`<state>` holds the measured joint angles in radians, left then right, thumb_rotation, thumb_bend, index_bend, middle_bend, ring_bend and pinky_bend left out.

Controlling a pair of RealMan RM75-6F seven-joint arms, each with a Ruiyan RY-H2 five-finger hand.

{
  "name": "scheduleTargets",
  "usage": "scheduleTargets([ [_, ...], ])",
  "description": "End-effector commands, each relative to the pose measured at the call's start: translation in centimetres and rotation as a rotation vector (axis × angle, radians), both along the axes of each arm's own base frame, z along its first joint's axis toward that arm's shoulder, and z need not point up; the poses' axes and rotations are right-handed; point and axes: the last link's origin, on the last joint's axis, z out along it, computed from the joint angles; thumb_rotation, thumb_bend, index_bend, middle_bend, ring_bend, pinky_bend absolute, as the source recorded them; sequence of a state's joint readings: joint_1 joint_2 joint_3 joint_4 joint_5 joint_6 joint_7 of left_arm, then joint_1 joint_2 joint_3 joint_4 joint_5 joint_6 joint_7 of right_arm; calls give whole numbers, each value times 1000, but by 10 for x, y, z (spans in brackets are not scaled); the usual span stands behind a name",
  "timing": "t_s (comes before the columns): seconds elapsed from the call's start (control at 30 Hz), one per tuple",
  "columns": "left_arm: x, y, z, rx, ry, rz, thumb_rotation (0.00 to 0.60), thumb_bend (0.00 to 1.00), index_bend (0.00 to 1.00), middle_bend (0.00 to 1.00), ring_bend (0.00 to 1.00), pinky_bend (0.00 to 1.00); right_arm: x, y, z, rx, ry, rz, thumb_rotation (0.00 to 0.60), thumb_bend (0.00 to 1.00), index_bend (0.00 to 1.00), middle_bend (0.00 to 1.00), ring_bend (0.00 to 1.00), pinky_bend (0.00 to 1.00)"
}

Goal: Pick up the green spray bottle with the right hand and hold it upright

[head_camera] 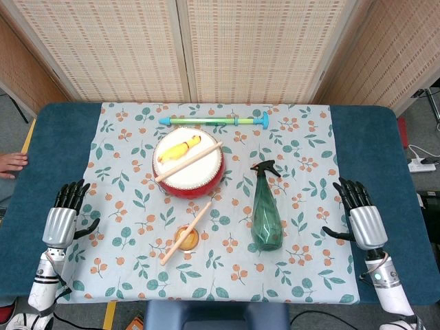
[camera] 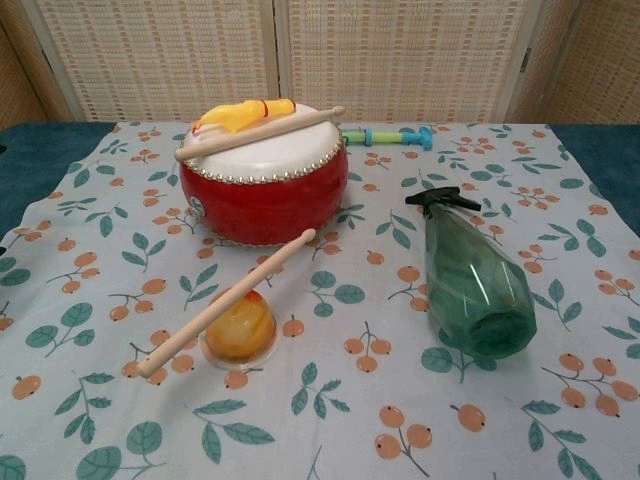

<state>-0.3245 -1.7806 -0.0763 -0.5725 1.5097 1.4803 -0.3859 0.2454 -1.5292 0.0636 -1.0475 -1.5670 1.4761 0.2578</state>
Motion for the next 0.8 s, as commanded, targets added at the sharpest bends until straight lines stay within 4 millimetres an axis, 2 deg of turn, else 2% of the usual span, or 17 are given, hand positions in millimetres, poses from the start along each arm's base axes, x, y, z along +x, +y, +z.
scheduleTargets([
  [0.03,0,1,-1,-5,1,3,600,224,0,0,0,23,-1,-1,-1,3,2,-3,600,0,0,0,0,0],
  [0.6,-3,0,-1,-6,1,10,600,223,0,0,0,24,4,-5,-9,33,-4,-3,600,0,0,0,0,0],
  [0.7,-3,0,0,-2,-1,10,600,224,0,0,0,23,10,-7,-6,-21,-40,-1,600,0,0,0,0,0],
  [0.8,-3,-1,1,4,-6,8,600,223,0,0,0,23,25,-12,-1,-73,-144,42,600,0,0,0,0,0],
])
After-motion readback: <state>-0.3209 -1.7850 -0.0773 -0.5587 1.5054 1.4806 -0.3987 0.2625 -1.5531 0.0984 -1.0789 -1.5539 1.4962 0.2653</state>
